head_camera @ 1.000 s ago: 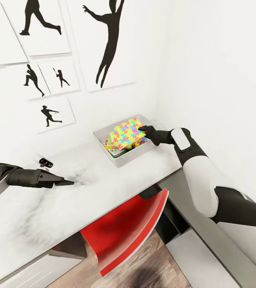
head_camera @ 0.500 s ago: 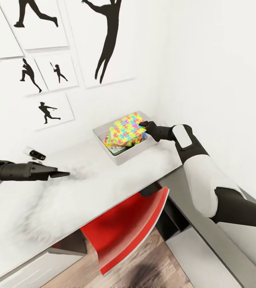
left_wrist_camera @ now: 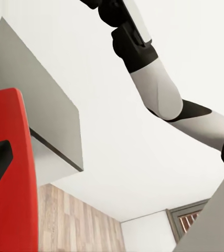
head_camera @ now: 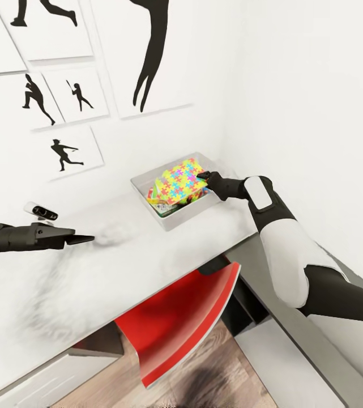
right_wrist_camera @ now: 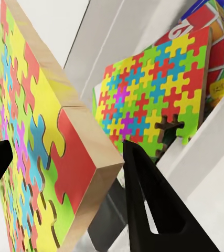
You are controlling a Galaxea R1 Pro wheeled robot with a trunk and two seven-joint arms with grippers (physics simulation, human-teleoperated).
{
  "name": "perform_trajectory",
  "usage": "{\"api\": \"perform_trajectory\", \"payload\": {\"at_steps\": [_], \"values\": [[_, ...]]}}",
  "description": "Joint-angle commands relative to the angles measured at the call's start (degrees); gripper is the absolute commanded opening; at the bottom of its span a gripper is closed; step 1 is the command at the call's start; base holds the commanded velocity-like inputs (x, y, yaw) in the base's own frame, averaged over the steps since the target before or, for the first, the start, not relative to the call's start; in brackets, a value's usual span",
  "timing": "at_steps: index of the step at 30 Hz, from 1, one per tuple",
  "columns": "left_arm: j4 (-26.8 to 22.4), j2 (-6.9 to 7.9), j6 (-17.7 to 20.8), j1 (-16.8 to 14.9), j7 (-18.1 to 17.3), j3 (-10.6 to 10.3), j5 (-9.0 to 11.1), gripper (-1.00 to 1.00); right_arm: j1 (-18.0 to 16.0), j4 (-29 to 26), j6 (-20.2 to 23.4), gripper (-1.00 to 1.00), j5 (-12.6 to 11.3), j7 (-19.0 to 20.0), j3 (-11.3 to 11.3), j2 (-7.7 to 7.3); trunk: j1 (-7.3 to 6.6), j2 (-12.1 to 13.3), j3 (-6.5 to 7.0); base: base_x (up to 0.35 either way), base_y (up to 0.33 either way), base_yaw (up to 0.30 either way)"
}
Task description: Put all the toys in the child's room - the three board games (two on the bed and one on the table), the two jigsaw puzzles on the table, and the tennis ball on the table - inside the toy box on the table in the child's room.
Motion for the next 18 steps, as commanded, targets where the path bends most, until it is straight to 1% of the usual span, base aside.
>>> {"api": "perform_trajectory", "payload": {"at_steps": [1,8,13,18], "values": [[-0.05,0.02,0.61,-0.09,-0.33,-0.24,0.01,1.00,-0.20,-0.05,0.32,-1.00,-0.28,-0.49,-0.38,0.07,0.03,-0.11,-0.20,0.000,0.000,0.000],[-0.36,-0.27,0.61,-0.09,-0.33,-0.51,-0.11,1.00,-1.69,-0.05,0.40,-1.00,-0.34,-0.44,-0.32,0.01,0.03,-0.11,-0.85,0.000,0.000,0.000],[-0.57,-0.76,0.61,-0.09,-0.33,-0.56,-0.02,1.00,-2.61,-0.05,0.59,-1.00,-0.53,-0.37,-0.31,-0.36,0.03,-0.11,-1.32,0.000,0.000,0.000],[-2.10,-0.89,0.61,-0.09,-0.33,-0.57,0.11,1.00,-3.77,-0.09,1.90,-1.00,-0.65,-0.32,-0.30,-0.67,0.03,-0.11,-1.79,0.000,0.000,0.000]]}}
